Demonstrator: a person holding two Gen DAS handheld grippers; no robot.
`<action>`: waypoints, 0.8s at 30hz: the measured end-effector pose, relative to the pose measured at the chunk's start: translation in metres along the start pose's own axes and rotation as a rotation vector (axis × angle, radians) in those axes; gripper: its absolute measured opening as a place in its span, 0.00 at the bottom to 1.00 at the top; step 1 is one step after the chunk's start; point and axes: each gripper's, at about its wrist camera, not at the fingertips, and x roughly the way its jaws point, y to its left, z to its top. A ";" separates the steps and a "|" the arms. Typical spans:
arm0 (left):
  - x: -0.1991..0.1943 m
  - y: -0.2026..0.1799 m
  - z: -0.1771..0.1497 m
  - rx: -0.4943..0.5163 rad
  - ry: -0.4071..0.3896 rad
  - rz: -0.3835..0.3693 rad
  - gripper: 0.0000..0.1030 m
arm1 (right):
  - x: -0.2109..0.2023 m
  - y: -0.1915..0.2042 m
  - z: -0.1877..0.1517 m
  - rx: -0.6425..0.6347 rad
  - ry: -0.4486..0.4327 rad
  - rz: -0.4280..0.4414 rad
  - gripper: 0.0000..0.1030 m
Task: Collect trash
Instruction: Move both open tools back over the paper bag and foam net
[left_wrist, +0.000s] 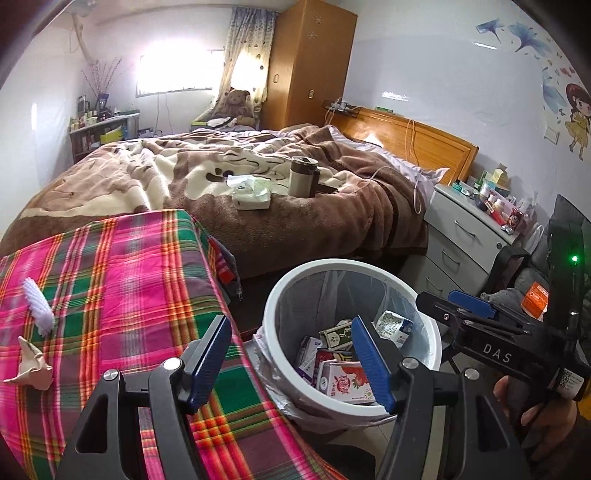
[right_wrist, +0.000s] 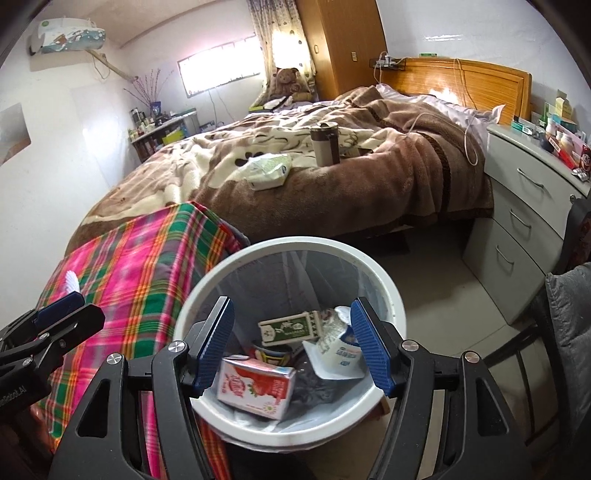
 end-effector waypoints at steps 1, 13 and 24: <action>-0.005 0.003 0.000 -0.002 -0.005 0.012 0.65 | -0.001 0.002 0.000 -0.001 -0.003 0.003 0.65; -0.046 0.055 -0.007 -0.084 -0.061 0.130 0.65 | -0.001 0.040 -0.004 -0.057 -0.036 0.073 0.65; -0.066 0.108 -0.018 -0.138 -0.074 0.250 0.65 | 0.011 0.088 -0.004 -0.112 -0.031 0.176 0.65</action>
